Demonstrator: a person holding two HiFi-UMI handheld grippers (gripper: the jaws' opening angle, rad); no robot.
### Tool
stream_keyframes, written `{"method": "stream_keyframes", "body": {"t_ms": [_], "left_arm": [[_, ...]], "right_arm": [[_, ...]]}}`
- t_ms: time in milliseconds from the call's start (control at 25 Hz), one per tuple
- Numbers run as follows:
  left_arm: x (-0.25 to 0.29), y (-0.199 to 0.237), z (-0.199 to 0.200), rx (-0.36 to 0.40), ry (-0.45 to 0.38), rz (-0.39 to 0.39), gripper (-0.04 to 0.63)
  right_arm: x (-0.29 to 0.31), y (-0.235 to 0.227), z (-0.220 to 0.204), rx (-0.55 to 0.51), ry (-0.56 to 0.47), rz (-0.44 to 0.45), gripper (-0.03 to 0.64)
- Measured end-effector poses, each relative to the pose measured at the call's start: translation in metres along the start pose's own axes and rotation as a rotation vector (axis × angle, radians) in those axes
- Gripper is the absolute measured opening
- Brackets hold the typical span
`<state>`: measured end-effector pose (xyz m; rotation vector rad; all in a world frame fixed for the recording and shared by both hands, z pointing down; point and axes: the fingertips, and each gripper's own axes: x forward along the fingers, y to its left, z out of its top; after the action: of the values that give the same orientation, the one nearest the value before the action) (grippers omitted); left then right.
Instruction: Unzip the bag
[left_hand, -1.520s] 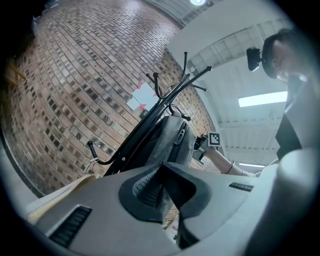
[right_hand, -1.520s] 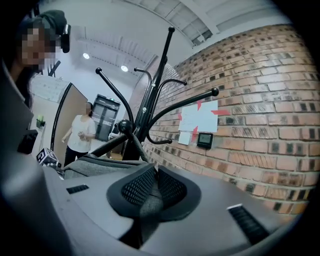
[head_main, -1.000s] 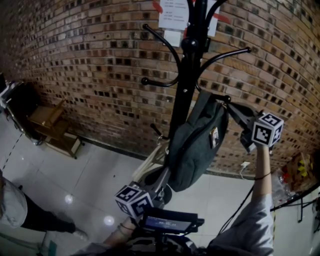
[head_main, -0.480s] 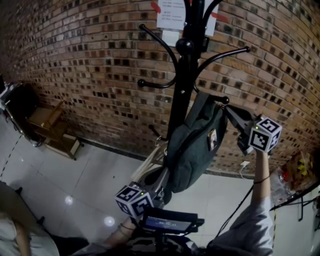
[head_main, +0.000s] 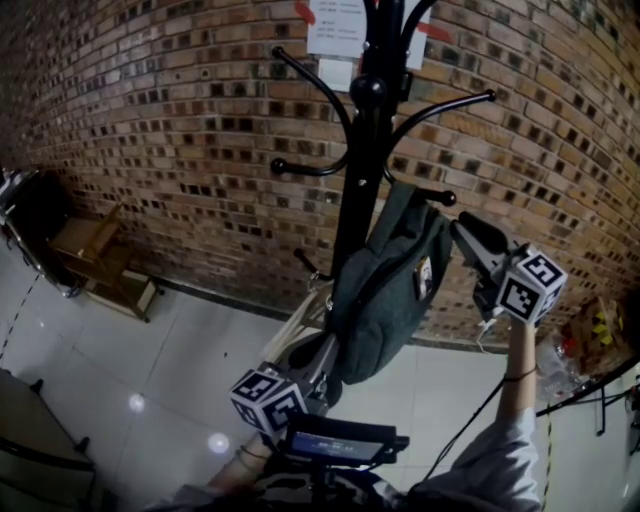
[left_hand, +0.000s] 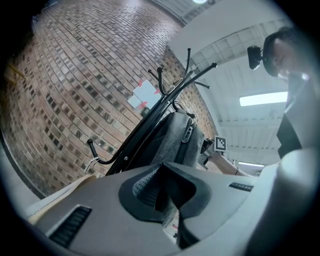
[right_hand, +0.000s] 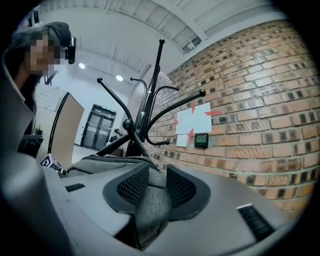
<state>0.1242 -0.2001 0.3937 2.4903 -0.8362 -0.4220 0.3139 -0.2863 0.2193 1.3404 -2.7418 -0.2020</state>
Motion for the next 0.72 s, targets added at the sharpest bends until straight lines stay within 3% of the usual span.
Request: {"method": "stream_keyframes", "body": {"t_ms": [520,720], "left_arm": [[-0.004,0.000,0.011,0.016,0.007,-0.035,0.011],[-0.004,0.001,0.012,0.026,0.026,-0.058,0.011]], "right_arm": [[-0.041,0.026,-0.019,0.005,-0.085,-0.206,0.115],[-0.046,0.052,-0.029,0.055,-0.140,-0.260,0.060]]}}
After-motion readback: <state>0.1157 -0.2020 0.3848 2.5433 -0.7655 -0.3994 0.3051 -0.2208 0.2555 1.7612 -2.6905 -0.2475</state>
